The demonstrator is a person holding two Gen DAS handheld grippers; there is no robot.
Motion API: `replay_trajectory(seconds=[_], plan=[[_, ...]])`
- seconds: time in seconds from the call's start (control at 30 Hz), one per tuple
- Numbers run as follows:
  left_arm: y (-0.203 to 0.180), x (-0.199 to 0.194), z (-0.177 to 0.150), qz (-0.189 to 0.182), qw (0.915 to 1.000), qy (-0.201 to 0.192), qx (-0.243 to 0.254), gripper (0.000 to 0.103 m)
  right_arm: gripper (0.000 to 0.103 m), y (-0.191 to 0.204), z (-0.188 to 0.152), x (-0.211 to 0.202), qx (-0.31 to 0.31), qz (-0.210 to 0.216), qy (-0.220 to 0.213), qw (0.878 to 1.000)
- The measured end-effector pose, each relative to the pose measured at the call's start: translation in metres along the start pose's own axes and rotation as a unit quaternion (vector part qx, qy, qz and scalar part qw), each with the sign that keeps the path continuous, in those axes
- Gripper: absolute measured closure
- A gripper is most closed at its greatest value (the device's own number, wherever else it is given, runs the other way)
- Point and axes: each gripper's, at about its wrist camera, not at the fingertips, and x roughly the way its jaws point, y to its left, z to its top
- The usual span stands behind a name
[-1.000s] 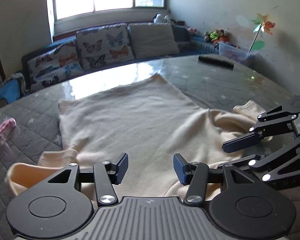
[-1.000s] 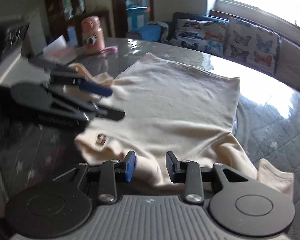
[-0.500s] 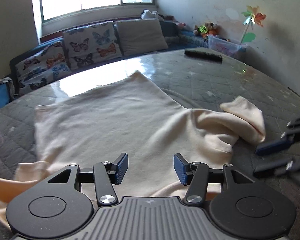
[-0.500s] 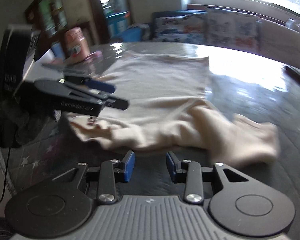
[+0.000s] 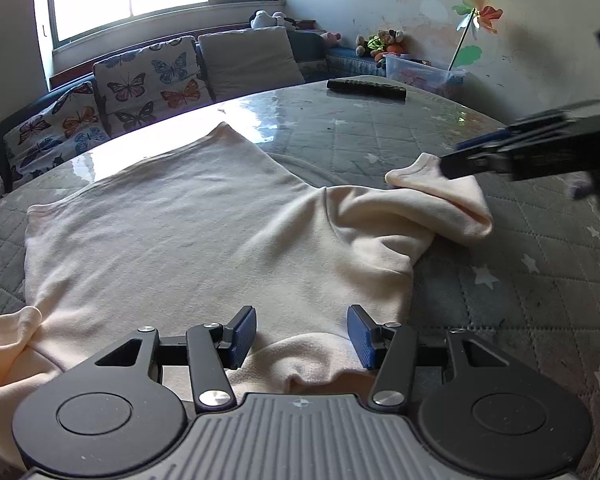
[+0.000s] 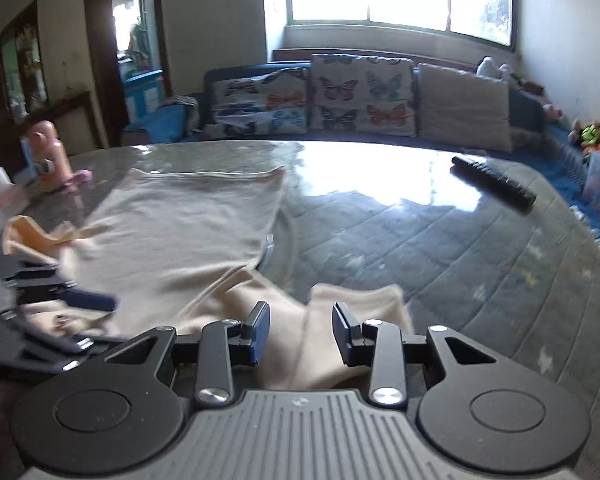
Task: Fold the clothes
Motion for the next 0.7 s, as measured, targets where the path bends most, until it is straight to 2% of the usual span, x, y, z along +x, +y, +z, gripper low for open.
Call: replay_trajectory(seconds=[0.17, 0.23, 0.27, 0.3, 0.37, 0.53, 0.63, 0.7], plan=[[0.001, 0.000, -0.001, -0.002, 1.0000, 0.000, -0.008, 0.049, 0.071, -0.001, 0.001, 0.041, -0.006, -0.023, 0.034, 0.999], [0.002, -0.001, -0.001, -0.003, 1.0000, 0.001, -0.009, 0.049, 0.082, -0.001, -0.001, 0.048, -0.006, -0.031, 0.040, 0.999], [0.002, -0.001, -0.001, -0.003, 0.9999, 0.001, -0.010, 0.049, 0.084, -0.002, -0.003, 0.051, -0.007, -0.036, 0.040, 0.999], [0.002, 0.000, -0.001, -0.004, 0.9999, 0.001, -0.010, 0.049, 0.091, -0.003, -0.004, 0.052, -0.007, -0.041, 0.039, 0.998], [0.003, 0.000, -0.001, -0.005, 0.9999, 0.001, -0.010, 0.048, 0.100, -0.005, -0.003, 0.046, -0.006, -0.051, 0.031, 0.998], [0.004, 0.001, -0.002, -0.007, 0.9999, 0.000, -0.014, 0.048, 0.101, -0.034, 0.006, 0.012, 0.029, -0.083, -0.023, 0.996], [0.004, 0.001, -0.002, -0.008, 0.9999, -0.001, -0.014, 0.047, 0.101, -0.064, 0.009, -0.016, 0.066, -0.121, -0.063, 0.989], [0.004, 0.001, -0.002, -0.008, 0.9999, -0.001, -0.013, 0.047, 0.100, -0.083, 0.005, -0.023, 0.096, -0.136, -0.068, 0.984]])
